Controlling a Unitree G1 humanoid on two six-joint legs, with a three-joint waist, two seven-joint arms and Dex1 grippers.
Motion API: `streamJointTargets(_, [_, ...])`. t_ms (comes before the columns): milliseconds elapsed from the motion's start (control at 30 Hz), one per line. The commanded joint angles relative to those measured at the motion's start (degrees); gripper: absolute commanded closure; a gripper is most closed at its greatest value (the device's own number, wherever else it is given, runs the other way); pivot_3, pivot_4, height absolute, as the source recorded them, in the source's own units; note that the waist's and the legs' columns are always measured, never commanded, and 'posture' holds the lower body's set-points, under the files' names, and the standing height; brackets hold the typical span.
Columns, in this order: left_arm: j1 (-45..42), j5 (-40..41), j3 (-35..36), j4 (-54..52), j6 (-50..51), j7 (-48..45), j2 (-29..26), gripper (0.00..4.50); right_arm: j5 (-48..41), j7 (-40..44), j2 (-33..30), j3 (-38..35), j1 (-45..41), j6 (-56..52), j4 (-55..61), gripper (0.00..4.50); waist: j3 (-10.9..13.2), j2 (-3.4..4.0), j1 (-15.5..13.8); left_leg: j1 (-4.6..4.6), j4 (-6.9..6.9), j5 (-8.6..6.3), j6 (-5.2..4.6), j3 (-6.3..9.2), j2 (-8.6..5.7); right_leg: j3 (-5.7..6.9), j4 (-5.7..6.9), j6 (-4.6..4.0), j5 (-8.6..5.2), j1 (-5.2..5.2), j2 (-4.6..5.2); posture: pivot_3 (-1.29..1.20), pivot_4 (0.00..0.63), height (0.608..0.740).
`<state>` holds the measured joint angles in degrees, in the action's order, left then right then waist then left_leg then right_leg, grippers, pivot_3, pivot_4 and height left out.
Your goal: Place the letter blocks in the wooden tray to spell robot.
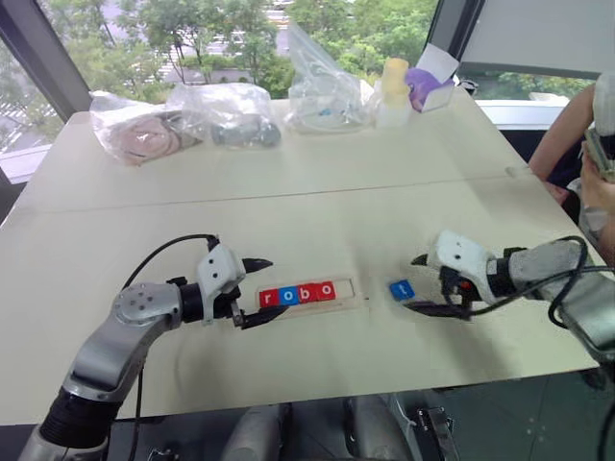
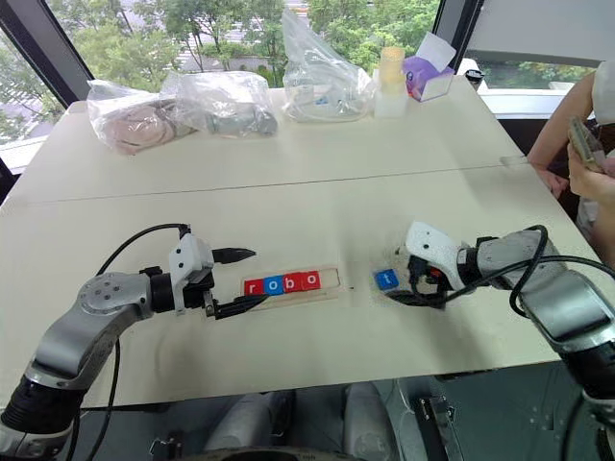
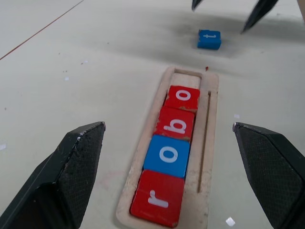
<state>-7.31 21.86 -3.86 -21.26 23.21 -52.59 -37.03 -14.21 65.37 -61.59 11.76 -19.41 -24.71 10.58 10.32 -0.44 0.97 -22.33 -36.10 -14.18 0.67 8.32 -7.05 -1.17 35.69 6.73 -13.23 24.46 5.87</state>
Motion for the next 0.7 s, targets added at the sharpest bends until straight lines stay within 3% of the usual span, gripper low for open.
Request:
streamJointTargets(33, [-0.1,0.0,0.3,-1.6,-0.6,0.2,-0.3,0.0,4.7,6.6,1.5,2.8,-4.3,13.0,-9.8,0.04,0.0,0.02,0.0,0.01,0.0,0.0,0.0,0.01,0.0,-0.05,0.0,-0.01,0.02,0.02,0.0,0.0,0.15,0.74])
streamJointTargets(233, [0.5,0.2,0.6,-2.6,-0.2,1.2,-0.1,0.0,9.2,10.3,7.9,5.5,-10.6,23.3,-24.2,0.04,0.1,-0.03,-0.2,0.02,-0.04,0.0,0.0,0.04,0.01,-0.15,-0.01,-0.09,0.06,0.03,-0.01,0.0,0.15,0.74])
streamJointTargets(433, [0.9,0.2,0.9,-2.8,-0.3,1.5,-0.4,0.0,10.1,12.9,11.1,5.2,-12.1,27.5,-29.0,0.04,0.0,-0.06,-0.3,0.05,-0.04,0.0,0.01,0.05,0.01,-0.17,0.0,-0.1,0.08,0.01,-0.02,0.0,0.15,0.74])
streamJointTargets(533, [0.7,0.3,1.0,-2.8,-0.2,1.6,-0.6,0.0,10.2,13.1,12.2,4.9,-12.1,27.0,-28.3,0.89,0.0,-0.06,-0.1,0.08,-0.03,0.01,0.02,0.05,0.04,-0.2,0.02,-0.13,0.1,0.01,-0.05,0.0,0.15,0.74])
streamJointTargets(700, [0.4,0.3,0.9,-2.5,-0.4,1.3,-0.8,0.0,10.0,12.3,13.0,3.8,-12.1,23.9,-26.0,3.29,0.0,-0.05,-0.2,0.12,-0.05,0.02,0.03,0.02,0.06,-0.24,0.1,-0.17,0.12,0.01,-0.07,0.0,0.15,0.74])
